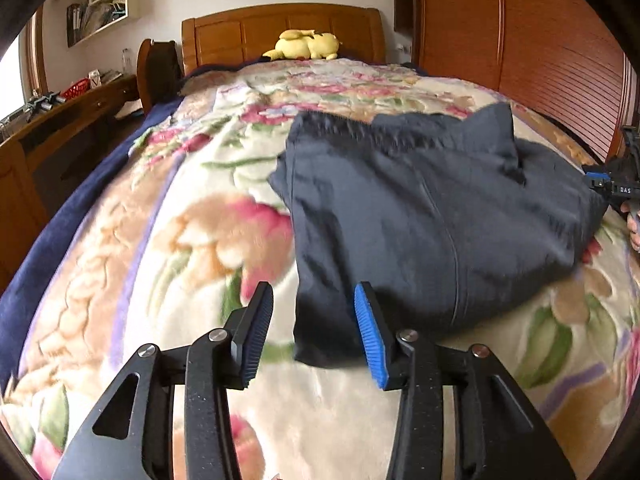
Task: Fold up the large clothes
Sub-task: 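Open both tools and move them to the new folded edge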
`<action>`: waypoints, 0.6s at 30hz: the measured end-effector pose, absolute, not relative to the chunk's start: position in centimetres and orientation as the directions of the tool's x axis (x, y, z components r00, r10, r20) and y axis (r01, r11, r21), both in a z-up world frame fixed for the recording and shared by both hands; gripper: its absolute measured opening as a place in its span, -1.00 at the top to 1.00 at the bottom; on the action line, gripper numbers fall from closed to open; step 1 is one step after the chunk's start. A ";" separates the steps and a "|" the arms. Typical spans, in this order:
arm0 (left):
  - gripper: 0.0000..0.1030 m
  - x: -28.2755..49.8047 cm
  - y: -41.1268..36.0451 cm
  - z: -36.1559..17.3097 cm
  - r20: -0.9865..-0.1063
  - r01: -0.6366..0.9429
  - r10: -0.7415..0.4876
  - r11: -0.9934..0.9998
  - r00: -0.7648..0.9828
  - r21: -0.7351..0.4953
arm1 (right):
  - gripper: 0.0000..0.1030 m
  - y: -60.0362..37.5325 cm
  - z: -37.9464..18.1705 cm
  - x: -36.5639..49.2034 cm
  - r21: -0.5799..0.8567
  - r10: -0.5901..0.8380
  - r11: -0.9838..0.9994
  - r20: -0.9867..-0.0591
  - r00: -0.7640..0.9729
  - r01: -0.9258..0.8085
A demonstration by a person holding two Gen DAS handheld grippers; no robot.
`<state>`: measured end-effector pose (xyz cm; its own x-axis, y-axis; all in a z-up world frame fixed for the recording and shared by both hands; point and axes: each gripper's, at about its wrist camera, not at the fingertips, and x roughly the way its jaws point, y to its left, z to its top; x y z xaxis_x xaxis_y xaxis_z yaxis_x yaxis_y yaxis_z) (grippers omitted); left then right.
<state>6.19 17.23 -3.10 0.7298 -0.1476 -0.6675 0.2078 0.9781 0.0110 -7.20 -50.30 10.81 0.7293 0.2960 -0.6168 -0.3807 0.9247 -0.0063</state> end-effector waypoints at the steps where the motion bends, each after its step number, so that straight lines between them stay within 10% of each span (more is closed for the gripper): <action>1: 0.14 6.1 17.2 -3.3 -0.668 0.206 -0.144 0.979 0.730 0.014 | -0.41 -50.4 10.4 -7.4 -0.012 0.287 0.927 -0.617 0.733 -0.374; 18: 0.09 7.5 15.3 -6.6 -0.728 0.215 -0.080 0.972 0.681 0.095 | -0.45 -50.7 6.1 -6.9 0.033 0.299 0.932 -0.632 0.715 -0.360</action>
